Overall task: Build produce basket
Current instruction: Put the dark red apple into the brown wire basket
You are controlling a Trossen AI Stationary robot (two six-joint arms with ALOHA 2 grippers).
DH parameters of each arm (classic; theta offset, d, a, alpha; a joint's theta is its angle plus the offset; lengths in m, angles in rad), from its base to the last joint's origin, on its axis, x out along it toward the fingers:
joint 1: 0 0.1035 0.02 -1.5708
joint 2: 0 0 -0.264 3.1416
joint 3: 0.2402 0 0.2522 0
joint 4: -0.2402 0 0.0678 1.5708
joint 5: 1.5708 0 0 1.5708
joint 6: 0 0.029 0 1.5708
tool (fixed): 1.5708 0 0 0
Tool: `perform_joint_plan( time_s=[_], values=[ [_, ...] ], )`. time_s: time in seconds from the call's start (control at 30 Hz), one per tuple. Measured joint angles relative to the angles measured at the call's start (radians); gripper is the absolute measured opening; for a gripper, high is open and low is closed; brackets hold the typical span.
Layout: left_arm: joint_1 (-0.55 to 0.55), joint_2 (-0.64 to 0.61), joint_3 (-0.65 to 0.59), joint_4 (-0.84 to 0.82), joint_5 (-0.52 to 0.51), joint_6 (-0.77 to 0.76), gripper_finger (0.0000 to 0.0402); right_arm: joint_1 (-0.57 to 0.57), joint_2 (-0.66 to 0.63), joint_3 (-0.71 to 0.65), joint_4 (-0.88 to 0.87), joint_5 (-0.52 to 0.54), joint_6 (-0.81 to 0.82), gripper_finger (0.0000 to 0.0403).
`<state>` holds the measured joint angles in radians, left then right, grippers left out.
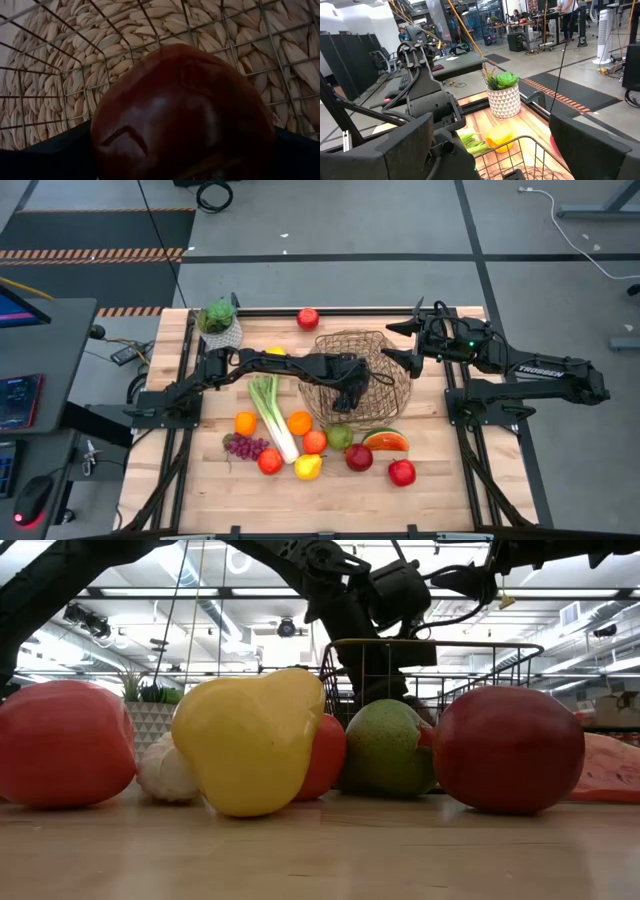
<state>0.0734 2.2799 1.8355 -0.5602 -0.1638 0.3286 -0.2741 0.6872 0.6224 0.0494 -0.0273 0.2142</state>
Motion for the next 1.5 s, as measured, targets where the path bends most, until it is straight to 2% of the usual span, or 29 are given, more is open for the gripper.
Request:
perform_joint_plan(
  time_s=[0.63,0.93,1.27,1.5],
  values=[
    [-0.011,0.000,0.000,-0.014,-0.095,-0.009,0.0400,0.000,0.000,0.000,0.002,0.000,0.000,0.0400],
    [-0.011,0.000,0.000,0.083,-0.097,-0.005,0.0400,0.000,0.000,0.000,0.001,0.000,0.000,0.0400],
    [-0.011,-0.006,0.130,-0.077,-0.115,-0.010,0.0400,0.000,0.012,0.000,-0.045,0.000,0.000,0.0400],
    [-0.010,-0.040,0.103,-0.096,-0.113,-0.029,0.0400,0.000,-0.038,-0.002,-0.081,-0.010,0.003,0.0400]
  ],
)
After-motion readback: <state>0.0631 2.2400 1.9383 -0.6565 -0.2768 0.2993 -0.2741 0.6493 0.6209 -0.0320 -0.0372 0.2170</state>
